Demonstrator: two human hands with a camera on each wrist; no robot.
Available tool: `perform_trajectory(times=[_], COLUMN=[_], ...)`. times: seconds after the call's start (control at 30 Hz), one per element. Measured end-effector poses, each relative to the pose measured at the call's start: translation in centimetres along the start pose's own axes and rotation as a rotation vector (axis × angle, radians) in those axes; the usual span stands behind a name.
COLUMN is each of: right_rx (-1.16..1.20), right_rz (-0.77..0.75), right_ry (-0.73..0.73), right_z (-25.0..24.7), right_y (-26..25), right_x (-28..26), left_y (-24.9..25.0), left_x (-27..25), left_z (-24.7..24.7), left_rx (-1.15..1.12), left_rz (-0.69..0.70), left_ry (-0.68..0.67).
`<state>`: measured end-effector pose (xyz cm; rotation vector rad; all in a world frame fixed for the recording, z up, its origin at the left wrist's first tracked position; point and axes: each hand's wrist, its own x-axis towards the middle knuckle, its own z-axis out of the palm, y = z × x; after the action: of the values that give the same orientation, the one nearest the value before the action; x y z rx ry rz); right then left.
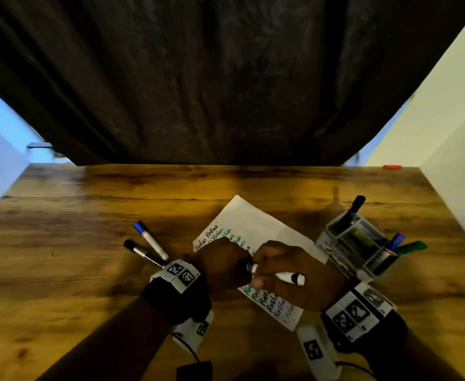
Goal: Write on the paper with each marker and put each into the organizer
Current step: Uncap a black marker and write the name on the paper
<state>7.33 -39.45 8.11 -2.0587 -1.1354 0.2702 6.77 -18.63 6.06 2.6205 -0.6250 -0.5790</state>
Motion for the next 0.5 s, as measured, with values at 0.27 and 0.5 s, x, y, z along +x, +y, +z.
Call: perform_trajectory(times=[0.27,0.5], right_rx=[-0.090,0.470], right_rz=[-0.155,0.321], right_ry=[0.230,0.632], right_z=[-2.8,-8.1], right_y=[-0.3,3.9], right_x=[-0.8,-5.6], left_y=[2.5,-7.1], left_x=[2.1,-2.8], left_z=[-2.3,-5.8], left_rx=[0.030,-0.073], left_rz=[0.058,-0.412], left_ry=[0.223,0.564])
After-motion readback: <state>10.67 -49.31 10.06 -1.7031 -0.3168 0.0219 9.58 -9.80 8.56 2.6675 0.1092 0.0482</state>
